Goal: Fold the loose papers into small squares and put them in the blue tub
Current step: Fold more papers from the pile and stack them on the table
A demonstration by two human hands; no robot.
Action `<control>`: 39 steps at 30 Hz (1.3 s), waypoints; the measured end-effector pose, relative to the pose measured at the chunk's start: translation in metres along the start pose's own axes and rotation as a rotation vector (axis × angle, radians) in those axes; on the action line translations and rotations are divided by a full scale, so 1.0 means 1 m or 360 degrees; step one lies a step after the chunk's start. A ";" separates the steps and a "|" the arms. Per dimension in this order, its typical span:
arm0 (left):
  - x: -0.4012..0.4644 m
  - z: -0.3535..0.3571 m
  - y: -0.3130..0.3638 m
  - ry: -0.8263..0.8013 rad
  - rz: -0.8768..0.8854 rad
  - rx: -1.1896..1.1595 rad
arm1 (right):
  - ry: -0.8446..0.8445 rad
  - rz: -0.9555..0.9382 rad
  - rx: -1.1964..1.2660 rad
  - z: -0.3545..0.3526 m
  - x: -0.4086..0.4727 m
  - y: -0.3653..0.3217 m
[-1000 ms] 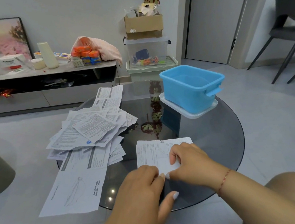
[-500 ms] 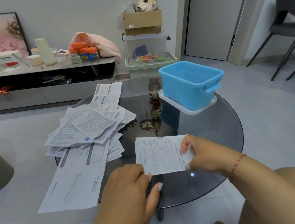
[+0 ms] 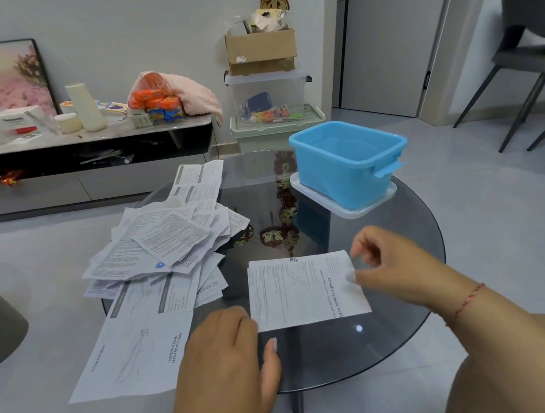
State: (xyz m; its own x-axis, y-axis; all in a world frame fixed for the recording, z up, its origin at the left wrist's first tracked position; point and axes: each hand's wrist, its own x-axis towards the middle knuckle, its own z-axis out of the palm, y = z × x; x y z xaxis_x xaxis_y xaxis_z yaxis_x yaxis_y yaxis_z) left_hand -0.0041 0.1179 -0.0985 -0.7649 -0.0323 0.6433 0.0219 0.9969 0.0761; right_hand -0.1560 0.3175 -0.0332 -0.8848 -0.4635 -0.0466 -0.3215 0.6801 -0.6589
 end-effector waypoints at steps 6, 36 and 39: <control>-0.006 0.007 0.027 -0.0025 0.0149 -0.0214 | -0.0205 -0.0315 -0.0315 0.026 0.024 -0.009; -0.013 -0.004 0.011 -0.0191 -0.0602 -0.0685 | -0.0090 -0.0117 0.0245 0.039 -0.026 -0.004; -0.013 -0.002 0.014 -0.0269 -0.0713 -0.0638 | 0.0029 -0.0055 0.0057 0.046 -0.026 -0.010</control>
State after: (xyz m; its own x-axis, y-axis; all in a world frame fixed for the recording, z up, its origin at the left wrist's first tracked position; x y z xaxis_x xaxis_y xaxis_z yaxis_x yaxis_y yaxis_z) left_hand 0.0072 0.1321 -0.1047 -0.8464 -0.3962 0.3560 -0.1096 0.7836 0.6115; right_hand -0.1141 0.2962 -0.0602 -0.8795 -0.4759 -0.0100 -0.3401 0.6428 -0.6864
